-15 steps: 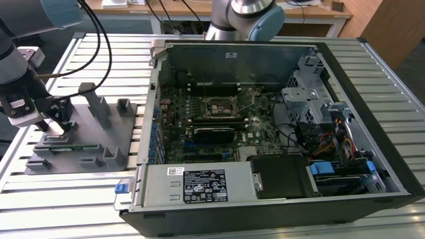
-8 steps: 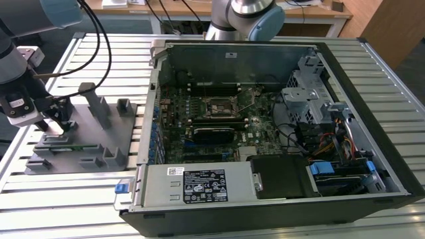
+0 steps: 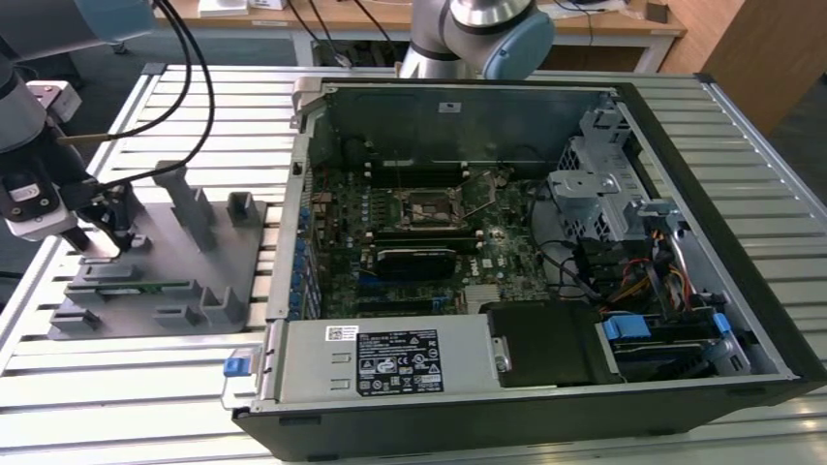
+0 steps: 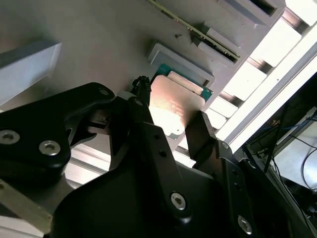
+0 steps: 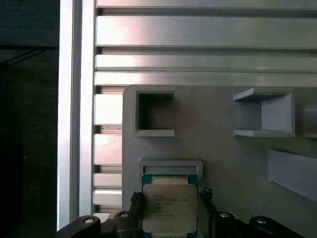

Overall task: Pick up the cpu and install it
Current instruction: 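Pick up the cpu and move it towards the insertion slot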

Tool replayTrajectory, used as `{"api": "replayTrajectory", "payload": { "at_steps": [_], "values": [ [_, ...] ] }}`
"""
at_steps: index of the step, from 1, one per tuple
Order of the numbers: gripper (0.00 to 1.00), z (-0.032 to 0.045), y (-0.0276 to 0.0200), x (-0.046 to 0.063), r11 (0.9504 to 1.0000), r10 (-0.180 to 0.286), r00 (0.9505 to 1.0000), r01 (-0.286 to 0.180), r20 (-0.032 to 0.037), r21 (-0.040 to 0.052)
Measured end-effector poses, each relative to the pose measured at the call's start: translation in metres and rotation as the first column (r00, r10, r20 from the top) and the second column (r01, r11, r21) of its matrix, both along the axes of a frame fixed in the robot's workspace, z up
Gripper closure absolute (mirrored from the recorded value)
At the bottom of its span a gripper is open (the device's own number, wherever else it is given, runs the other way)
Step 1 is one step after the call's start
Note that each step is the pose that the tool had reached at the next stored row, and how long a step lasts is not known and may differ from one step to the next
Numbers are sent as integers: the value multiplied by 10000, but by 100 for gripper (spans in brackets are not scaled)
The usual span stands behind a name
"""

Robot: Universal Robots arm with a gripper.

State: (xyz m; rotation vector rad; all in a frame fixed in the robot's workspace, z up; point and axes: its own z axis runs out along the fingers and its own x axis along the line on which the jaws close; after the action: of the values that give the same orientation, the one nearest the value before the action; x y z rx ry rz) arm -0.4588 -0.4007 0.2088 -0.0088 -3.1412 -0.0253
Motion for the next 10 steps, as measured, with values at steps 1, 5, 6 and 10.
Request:
{"api": "replayTrajectory", "payload": {
  "at_steps": [1,5,6,10],
  "values": [
    [47,8,0,0,10000,0,10000,0,1,0],
    [47,35,1,-2,10000,0,10000,0,0,0],
    [47,44,1,-2,10000,0,10000,0,-1,0],
    [47,77,1,-2,10000,0,10000,0,1,0]
  ]
}}
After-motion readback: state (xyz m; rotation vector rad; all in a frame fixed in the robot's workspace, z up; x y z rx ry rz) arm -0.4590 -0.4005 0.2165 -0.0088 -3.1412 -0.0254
